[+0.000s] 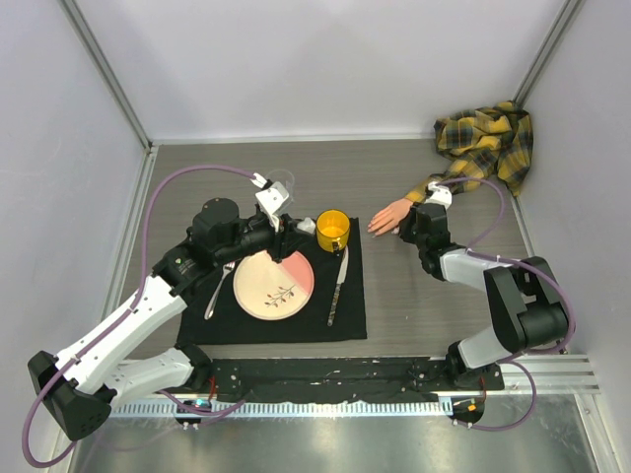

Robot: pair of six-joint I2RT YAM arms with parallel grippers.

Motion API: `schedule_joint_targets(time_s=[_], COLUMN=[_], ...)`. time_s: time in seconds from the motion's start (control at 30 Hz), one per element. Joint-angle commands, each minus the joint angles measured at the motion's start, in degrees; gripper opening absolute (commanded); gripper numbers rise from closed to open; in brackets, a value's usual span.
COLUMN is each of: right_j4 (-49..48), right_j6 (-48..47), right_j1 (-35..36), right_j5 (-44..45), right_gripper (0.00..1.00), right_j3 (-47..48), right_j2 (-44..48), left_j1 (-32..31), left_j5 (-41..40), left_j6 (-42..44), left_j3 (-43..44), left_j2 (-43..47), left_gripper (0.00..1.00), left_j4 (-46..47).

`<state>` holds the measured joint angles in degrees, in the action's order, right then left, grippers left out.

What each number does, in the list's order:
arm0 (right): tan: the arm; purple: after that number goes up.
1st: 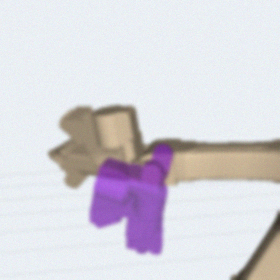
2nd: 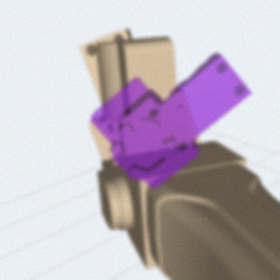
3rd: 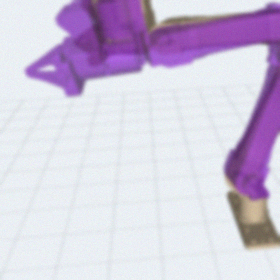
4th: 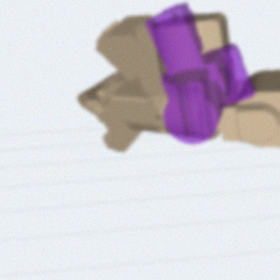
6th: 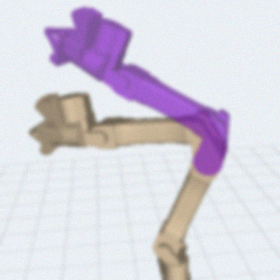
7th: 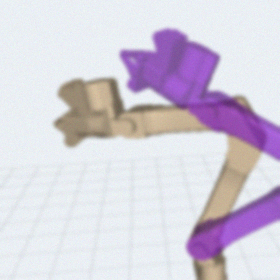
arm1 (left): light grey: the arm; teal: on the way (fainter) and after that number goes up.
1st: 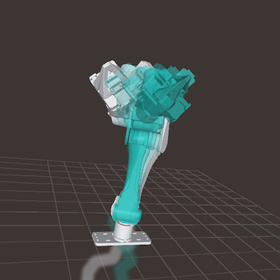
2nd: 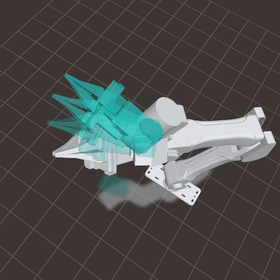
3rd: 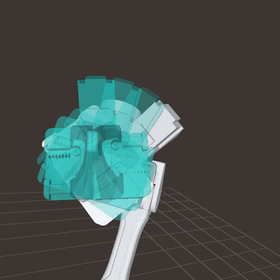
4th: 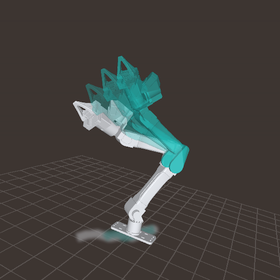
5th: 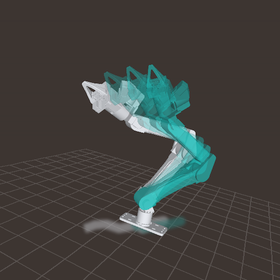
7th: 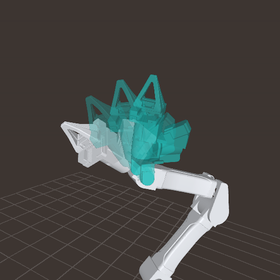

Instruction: Paint the nails

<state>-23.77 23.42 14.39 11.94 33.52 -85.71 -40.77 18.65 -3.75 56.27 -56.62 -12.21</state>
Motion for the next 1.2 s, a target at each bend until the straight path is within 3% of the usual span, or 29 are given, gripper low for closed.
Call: schedule_joint_targets(time_s=[0.0, 0.4, 0.6, 1.17], right_j4=[-1.72, -0.75, 2.58, -0.31], right_j6=[-0.92, 1.45, 0.05, -0.04], right_j1=[-0.15, -0.07, -0.15, -1.03], right_j5=[0.98, -5.09, 0.53, -2.19], right_gripper=[0.01, 0.01, 0.01, 0.01], right_j3=[2.17, 1.29, 0.58, 1.99], right_j2=[-0.51, 1.16, 6.78, 0.72], left_j1=[-0.10, -0.01, -0.10, -0.01], left_j5=[0.86, 1.12, 1.21, 1.21], left_j6=[1.20, 1.11, 1.11, 1.11], left_j3=[0.24, 0.33, 0.33, 0.33], left_j2=[0.72, 0.55, 0.55, 0.46], left_gripper=[0.00, 0.00, 0.00, 0.00], left_j4=[3.86, 3.95, 3.86, 3.86])
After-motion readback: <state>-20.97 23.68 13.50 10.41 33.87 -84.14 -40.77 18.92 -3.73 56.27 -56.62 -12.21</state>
